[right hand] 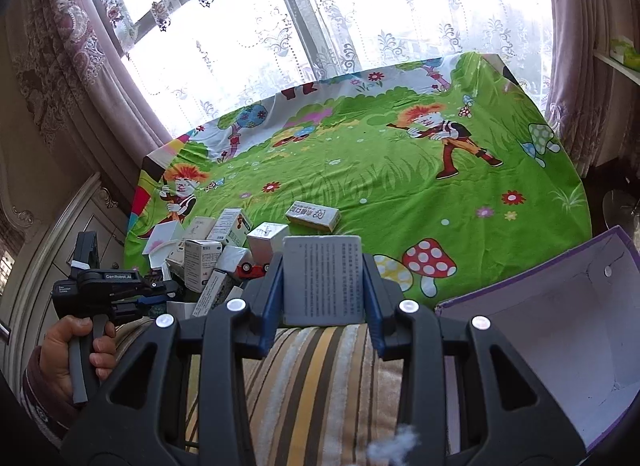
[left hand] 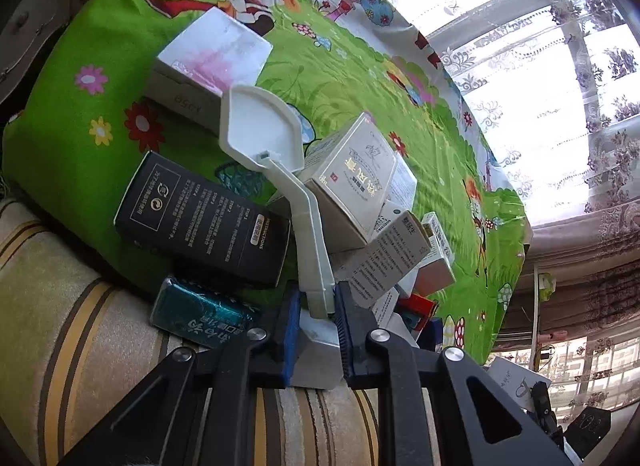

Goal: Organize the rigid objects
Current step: 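Carry the scoop and white box into the purple box and open both grippers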

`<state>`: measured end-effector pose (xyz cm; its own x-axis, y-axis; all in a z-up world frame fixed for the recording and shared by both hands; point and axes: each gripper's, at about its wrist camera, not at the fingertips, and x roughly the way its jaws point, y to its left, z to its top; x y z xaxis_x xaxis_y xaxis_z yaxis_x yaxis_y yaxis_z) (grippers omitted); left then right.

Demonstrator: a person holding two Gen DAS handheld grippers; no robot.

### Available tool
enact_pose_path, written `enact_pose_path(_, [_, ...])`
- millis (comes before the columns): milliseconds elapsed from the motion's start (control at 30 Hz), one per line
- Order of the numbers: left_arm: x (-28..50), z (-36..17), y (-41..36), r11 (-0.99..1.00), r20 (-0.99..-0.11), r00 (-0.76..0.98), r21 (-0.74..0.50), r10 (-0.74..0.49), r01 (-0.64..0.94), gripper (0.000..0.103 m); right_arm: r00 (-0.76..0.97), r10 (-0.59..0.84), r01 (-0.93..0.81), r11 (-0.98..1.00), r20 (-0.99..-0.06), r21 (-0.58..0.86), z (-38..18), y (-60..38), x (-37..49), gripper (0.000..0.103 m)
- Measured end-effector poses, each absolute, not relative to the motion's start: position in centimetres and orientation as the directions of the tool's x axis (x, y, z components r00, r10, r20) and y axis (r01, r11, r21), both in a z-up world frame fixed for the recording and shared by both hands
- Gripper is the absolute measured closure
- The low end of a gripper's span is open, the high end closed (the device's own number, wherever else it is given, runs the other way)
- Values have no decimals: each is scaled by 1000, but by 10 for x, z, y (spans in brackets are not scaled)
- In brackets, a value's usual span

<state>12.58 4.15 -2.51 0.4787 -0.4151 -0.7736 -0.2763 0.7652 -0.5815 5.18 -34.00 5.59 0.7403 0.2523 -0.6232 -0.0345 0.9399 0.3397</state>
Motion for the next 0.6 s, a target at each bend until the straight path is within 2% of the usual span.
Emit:
enact_pose_path(67, [123, -12, 40, 814, -775, 529, -528, -346, -240, 89, 740, 248, -22, 938, -625, 347, 54, -347, 48, 62])
enact_pose_path(167, [126, -5, 42, 844, -771, 562, -488, -299, -221, 90, 742, 240, -7, 936, -626, 352, 52, -356, 41, 62])
enact_pose_path(400, [118, 10, 39, 847, -723, 625, -500, -293, -181, 90, 752, 206, 35, 937, -627, 349, 53, -380, 24, 62])
enact_pose_path(600, [101, 47, -2, 865, -646, 671, -501, -364, -13, 90, 751, 127, 136, 931, -648, 339, 48, -418, 6, 62])
